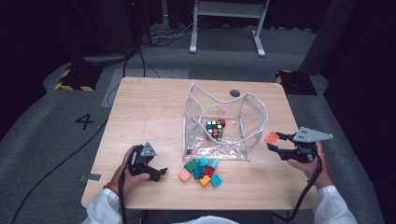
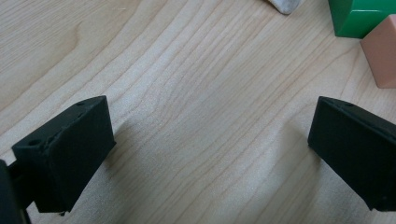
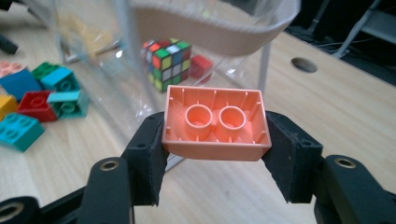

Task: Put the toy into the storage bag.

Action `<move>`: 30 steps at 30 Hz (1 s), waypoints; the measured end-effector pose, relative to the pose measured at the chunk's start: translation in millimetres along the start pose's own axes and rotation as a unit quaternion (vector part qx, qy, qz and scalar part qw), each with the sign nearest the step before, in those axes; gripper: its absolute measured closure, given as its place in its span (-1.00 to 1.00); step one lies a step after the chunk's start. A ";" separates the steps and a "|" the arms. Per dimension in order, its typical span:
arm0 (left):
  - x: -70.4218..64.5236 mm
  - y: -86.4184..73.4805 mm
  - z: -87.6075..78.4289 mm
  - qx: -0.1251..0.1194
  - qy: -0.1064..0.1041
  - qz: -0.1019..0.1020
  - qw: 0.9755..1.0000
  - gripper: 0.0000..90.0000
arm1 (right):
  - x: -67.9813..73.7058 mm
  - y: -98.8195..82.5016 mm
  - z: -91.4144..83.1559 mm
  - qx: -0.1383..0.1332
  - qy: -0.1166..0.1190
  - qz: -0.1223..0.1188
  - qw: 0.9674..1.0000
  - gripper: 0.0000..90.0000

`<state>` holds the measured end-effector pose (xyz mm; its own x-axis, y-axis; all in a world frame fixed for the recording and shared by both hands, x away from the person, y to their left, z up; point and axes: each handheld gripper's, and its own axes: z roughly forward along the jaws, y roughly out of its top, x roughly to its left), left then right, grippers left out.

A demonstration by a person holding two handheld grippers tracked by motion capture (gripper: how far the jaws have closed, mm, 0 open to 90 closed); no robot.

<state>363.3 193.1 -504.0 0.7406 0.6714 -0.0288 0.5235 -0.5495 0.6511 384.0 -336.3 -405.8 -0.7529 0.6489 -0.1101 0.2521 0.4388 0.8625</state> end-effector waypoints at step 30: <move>0.1 0.0 0.0 0.000 0.000 0.000 1.000 -0.99 | -38.5 107.5 -3.2 -0.043 -0.026 -0.015 0.999 -0.04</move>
<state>363.4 193.1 -504.0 0.7407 0.6712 -0.0294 0.5237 -0.5494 0.6510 438.1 -316.1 -307.3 -0.7264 0.6684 -0.1601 0.1756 0.4057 0.8970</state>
